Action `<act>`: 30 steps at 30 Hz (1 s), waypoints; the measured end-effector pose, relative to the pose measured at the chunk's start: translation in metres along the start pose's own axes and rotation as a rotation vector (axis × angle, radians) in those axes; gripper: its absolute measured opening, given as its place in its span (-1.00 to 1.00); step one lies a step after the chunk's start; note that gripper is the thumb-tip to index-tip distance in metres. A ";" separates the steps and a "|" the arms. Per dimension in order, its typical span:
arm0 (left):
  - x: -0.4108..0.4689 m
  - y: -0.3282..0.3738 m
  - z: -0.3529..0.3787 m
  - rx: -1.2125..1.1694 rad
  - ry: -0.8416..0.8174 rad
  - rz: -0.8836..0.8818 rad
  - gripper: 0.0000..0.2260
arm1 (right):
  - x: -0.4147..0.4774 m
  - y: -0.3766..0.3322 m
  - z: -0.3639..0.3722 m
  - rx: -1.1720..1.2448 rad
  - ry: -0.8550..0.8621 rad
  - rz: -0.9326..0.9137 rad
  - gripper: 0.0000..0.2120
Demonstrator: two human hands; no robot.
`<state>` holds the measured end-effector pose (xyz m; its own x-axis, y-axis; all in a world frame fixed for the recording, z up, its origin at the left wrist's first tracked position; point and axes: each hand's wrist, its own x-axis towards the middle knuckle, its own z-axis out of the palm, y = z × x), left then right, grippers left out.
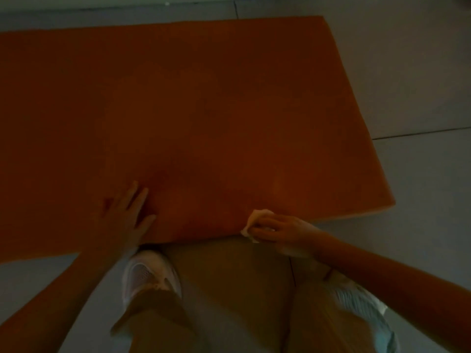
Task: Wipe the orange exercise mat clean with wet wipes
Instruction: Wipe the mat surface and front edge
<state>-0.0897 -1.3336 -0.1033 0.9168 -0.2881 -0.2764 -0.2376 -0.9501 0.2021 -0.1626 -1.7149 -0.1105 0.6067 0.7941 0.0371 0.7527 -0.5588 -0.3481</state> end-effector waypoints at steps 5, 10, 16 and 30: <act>-0.012 -0.017 -0.002 0.016 -0.001 -0.058 -0.21 | 0.033 -0.004 0.015 -0.099 -0.050 -0.177 -0.47; -0.010 -0.010 -0.004 -0.022 -0.034 -0.102 -0.33 | 0.096 -0.032 0.034 -0.292 -0.058 -0.002 -0.75; -0.019 -0.040 -0.016 0.088 -0.104 -0.142 -0.34 | 0.076 -0.025 0.023 -0.302 -0.158 -0.254 -0.59; -0.031 -0.048 -0.012 0.062 -0.112 -0.153 -0.32 | 0.175 -0.061 0.042 -0.060 -0.123 -0.353 -0.66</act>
<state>-0.1033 -1.2780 -0.0933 0.9031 -0.1478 -0.4033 -0.1207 -0.9884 0.0921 -0.1127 -1.5320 -0.1225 0.2750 0.9610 0.0304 0.9256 -0.2561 -0.2789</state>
